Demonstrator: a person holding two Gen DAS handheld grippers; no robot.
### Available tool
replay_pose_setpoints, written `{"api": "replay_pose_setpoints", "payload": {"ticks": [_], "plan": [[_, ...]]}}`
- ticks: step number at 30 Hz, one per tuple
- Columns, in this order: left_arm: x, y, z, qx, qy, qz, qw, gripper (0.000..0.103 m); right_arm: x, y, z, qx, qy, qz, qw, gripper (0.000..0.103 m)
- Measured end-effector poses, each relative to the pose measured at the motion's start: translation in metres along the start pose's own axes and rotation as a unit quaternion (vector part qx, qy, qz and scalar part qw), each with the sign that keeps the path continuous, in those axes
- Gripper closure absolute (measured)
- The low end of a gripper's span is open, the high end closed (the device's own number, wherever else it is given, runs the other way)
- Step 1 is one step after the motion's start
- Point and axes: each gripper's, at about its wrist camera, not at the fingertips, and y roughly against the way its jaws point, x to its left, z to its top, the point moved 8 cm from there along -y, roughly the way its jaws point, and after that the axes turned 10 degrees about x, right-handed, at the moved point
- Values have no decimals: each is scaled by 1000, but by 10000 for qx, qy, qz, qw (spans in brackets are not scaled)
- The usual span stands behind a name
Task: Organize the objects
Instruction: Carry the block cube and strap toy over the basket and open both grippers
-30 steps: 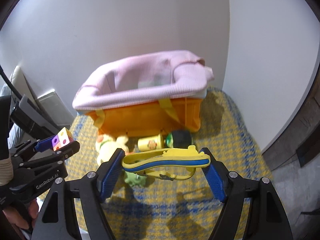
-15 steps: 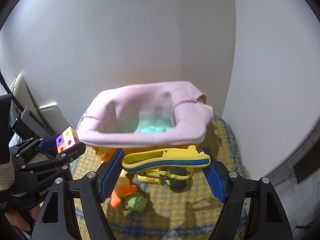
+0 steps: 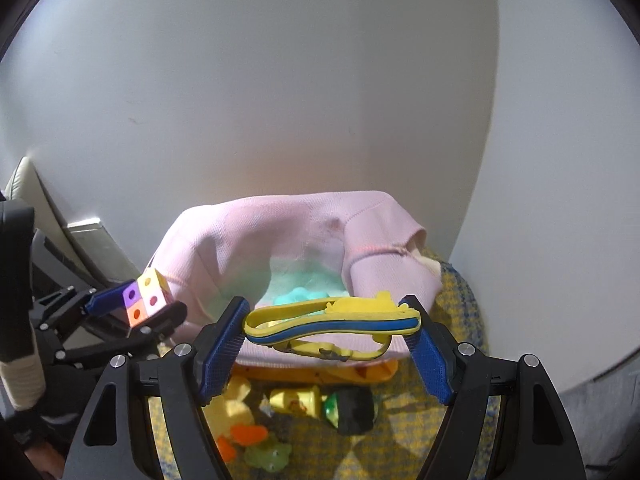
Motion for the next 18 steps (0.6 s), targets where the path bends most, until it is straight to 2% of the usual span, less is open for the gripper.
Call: {"api": "replay_pose_setpoints", "payload": {"ticks": [11,13,14,15,16,17,18], "plan": [[11,-32,21,183,152,-171,9996,49,14,-36,28,188,35,106,9998,26],[11,-34,23,195,158,-202,9995,46,15,-40,32,204,31,171,9996,25],[11,-34,25,182,150,-186,9995,38,15,-41,33,149,-7,144,9998,25],[12,-33,26,145,152,-140,9997,26,15,-42,35,138,-12,137,9998,20],[13,-31,28,79,165,-54,9998,19,13,-42,36,113,-25,98,9999,12],[14,-30,29,30,173,-12,9998,11,12,-42,37,82,-44,58,9999,9],[15,-28,30,-13,175,18,9998,9,10,-41,38,49,-67,28,10000,6]]}}
